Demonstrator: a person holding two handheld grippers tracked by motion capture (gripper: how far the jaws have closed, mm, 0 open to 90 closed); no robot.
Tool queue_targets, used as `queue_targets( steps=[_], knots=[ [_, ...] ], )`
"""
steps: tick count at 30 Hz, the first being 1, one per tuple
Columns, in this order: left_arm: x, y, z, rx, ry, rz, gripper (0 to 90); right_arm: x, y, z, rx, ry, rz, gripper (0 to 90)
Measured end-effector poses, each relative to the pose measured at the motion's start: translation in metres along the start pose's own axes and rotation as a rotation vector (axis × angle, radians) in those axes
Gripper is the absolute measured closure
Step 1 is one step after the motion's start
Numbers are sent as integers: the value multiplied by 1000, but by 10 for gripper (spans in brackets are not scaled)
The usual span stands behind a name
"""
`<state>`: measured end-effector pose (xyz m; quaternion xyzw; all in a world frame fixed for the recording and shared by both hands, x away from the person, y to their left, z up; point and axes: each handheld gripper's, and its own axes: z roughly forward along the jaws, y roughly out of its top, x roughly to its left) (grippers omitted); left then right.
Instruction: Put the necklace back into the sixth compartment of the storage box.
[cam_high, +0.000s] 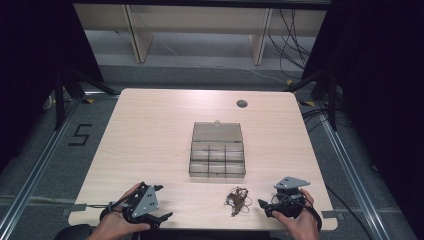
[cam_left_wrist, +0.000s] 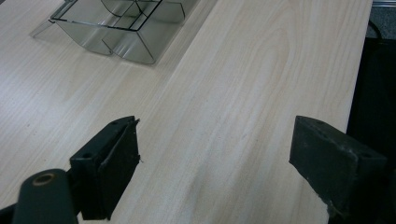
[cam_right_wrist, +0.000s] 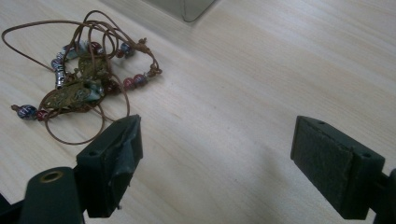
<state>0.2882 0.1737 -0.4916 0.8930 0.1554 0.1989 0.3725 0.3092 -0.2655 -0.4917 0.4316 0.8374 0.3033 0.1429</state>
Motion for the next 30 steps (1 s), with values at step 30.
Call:
queue_targets(
  steps=[30],
  knots=[
    [0,0,0,3,-1,2,152,21,20,-5,48,65,-10,172]
  ],
)
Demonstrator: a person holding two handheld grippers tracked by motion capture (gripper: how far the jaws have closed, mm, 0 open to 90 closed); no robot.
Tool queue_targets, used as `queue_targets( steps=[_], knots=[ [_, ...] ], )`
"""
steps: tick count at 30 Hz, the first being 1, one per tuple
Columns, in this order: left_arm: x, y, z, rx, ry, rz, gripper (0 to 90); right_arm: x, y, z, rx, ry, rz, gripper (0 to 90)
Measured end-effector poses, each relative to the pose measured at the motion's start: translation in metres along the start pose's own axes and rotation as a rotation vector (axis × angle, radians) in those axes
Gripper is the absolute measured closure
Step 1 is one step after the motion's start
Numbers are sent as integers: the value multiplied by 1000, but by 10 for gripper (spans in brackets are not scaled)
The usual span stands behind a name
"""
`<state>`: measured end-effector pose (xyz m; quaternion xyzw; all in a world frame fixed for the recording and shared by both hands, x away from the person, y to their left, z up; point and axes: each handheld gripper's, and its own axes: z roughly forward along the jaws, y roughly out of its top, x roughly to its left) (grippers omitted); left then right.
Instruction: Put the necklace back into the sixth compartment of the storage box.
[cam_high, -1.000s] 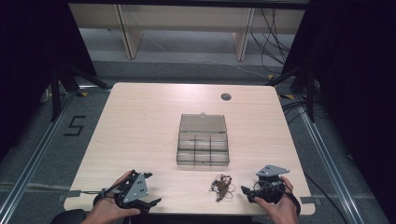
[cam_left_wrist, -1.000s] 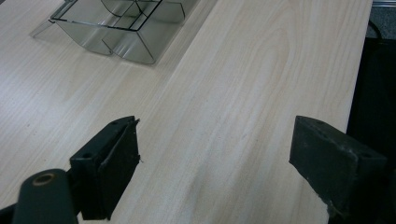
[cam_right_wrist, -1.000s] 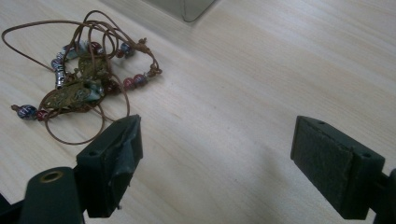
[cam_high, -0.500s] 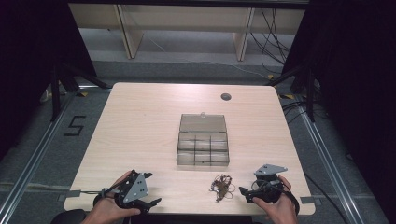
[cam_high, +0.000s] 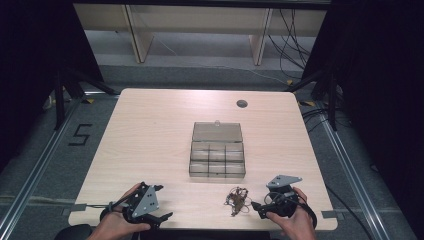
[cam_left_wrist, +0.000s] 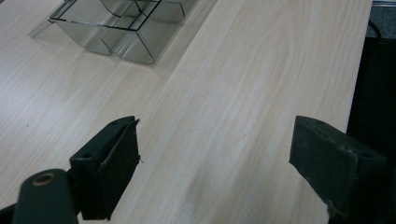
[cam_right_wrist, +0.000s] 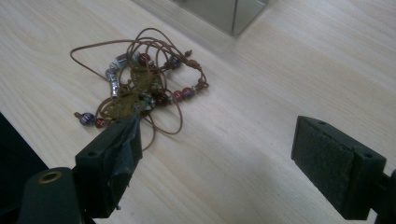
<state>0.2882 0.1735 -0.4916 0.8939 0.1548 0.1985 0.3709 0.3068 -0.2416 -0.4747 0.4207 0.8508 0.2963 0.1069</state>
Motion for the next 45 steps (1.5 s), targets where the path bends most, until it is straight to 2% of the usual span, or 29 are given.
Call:
queue_targets(
  steps=[1,3,6,7,9,10,12,14,15,18,19,21,23,24,25,26,27,29,31,32,33,35,36,37,38,40,41,43,45],
  knots=[
    [0,0,0,-1,0,0,151,2,2,-1,8,6,14,172],
    [0,0,0,-3,0,-1,152,4,3,-1,10,10,-7,170],
    [0,0,0,3,2,3,152,7,5,1,2,10,-1,166],
    [0,0,0,4,0,3,152,8,7,1,20,14,-7,164],
    [-1,0,1,-5,-6,-6,152,10,10,3,31,22,-2,161],
    [-1,0,1,-6,-6,-7,152,11,11,6,18,18,-18,161],
    [-1,0,1,-5,-6,-8,151,15,16,7,40,34,-13,161],
    [-1,0,1,-4,-3,-7,152,18,20,12,35,42,-31,161],
    [-1,0,1,-5,-3,-7,151,20,22,13,57,46,-32,161],
    [-1,-1,1,-4,-7,-7,152,23,28,20,62,38,-79,161],
    [-1,-1,2,-4,-9,-9,152,26,29,21,86,46,-72,162],
    [-1,0,2,5,-19,-12,152,27,34,26,102,53,-84,162],
    [-1,0,2,1,-10,-8,151,28,35,27,106,52,-82,162],
    [-1,0,2,2,-9,-7,152,27,37,30,104,60,-97,162],
    [-1,0,1,8,-14,-7,152,29,40,32,138,20,-63,162],
    [-1,0,1,1,-14,-8,152,29,40,32,138,20,-63,162],
    [-1,0,1,-4,-7,-8,152,29,41,34,138,45,-79,163],
    [0,0,0,1,-4,0,152,28,43,39,147,45,-89,164],
    [-1,0,0,8,-6,-1,151,29,44,41,155,65,-103,165],
    [-1,0,1,2,-12,-6,152,30,44,43,163,58,-95,164],
    [-1,0,1,2,-14,-7,152,29,44,44,170,64,-109,164],
    [-1,1,0,19,-15,-5,151,30,45,46,183,63,-102,165],
    [-1,0,2,4,-19,-10,152,31,45,47,189,71,-107,165],
    [-2,0,2,-3,3,-10,152,30,46,49,186,70,-123,165],
    [-1,0,2,-3,-13,-9,152,30,46,50,192,78,-124,165],
    [-1,0,1,-3,-7,-7,152,31,46,53,208,67,-121,178],
    [-1,0,1,-5,-6,-8,152,32,46,53,213,78,-117,195],
    [0,0,0,2,-2,2,152,33,46,54,218,66,-129,273],
    [-1,0,1,-8,-7,-9,152,34,47,54,222,87,-168,331]
  ],
)
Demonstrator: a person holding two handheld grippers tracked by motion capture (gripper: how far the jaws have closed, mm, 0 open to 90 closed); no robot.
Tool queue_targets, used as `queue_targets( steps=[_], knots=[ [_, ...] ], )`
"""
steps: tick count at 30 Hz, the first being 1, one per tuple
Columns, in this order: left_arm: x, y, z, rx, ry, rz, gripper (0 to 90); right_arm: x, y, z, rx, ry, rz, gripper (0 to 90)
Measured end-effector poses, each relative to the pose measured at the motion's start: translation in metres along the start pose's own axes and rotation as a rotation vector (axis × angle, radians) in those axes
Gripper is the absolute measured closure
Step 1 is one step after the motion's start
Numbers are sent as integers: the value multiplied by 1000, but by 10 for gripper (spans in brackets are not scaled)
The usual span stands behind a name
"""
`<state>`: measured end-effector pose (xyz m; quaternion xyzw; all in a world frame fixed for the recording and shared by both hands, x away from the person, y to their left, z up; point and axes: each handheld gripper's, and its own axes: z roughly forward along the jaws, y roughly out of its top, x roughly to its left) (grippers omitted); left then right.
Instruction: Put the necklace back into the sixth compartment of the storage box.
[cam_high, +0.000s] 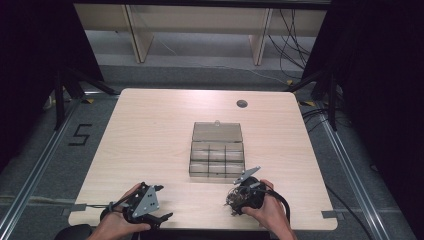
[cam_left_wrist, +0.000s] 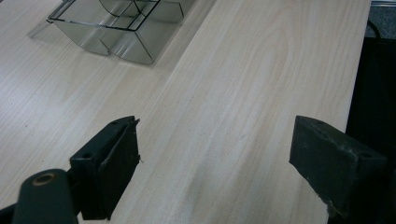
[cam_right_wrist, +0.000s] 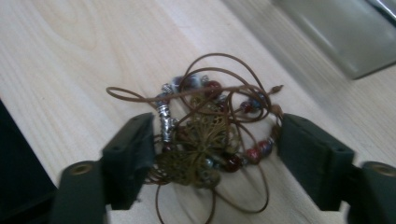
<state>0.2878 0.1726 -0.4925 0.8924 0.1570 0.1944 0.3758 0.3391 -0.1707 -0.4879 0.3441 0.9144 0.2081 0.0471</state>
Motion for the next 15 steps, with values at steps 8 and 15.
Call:
queue_targets(
  steps=[8,15],
  knots=[
    [0,0,0,4,0,2,152,6,3,-3,9,-13,-87,627],
    [0,0,1,4,-2,1,151,5,6,-12,-21,9,-119,792]
  ],
)
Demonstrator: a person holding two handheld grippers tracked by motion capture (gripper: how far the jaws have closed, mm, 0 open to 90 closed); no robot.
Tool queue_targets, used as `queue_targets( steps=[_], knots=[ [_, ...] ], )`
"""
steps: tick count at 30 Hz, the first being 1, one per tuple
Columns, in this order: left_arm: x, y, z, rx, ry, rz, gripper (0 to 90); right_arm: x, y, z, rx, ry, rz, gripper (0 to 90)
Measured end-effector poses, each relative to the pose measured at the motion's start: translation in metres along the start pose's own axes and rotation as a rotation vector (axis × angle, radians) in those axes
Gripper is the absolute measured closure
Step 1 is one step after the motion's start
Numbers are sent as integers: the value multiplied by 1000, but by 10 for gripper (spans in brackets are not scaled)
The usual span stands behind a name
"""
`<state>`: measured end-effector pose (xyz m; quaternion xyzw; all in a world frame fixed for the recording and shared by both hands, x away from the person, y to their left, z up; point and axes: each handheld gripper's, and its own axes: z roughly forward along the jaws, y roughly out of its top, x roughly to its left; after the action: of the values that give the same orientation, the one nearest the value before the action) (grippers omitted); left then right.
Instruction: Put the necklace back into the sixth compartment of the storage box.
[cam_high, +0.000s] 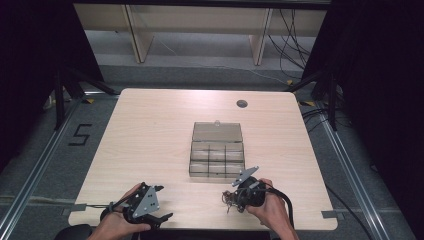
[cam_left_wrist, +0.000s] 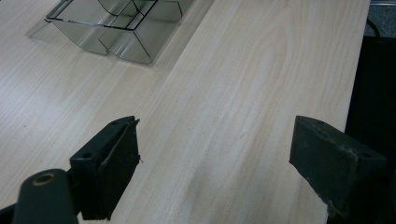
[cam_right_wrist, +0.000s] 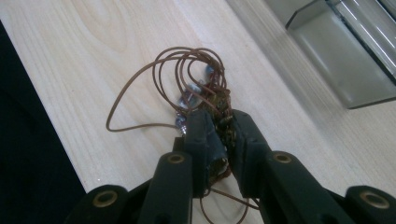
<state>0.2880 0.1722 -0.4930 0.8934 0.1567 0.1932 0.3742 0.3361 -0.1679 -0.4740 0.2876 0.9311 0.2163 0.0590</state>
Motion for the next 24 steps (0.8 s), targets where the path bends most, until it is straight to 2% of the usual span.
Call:
queue_targets(
  steps=[5,6,7,12,15,19,24],
  knots=[
    [0,0,0,0,2,2,152,2,4,-4,-3,-8,-34,795],
    [0,0,-1,1,2,2,151,3,5,-8,16,-32,-17,795],
    [0,0,-1,0,3,1,152,2,7,-10,1,-34,-58,796],
    [0,0,-1,0,3,1,152,5,14,-23,3,-55,-97,798],
    [0,0,0,1,1,2,152,5,20,-34,-1,-60,-110,798],
    [0,0,0,3,3,3,152,6,23,-42,-8,-73,-101,798],
    [0,0,0,1,2,1,152,1,29,-50,-18,-84,-117,798]
  ],
)
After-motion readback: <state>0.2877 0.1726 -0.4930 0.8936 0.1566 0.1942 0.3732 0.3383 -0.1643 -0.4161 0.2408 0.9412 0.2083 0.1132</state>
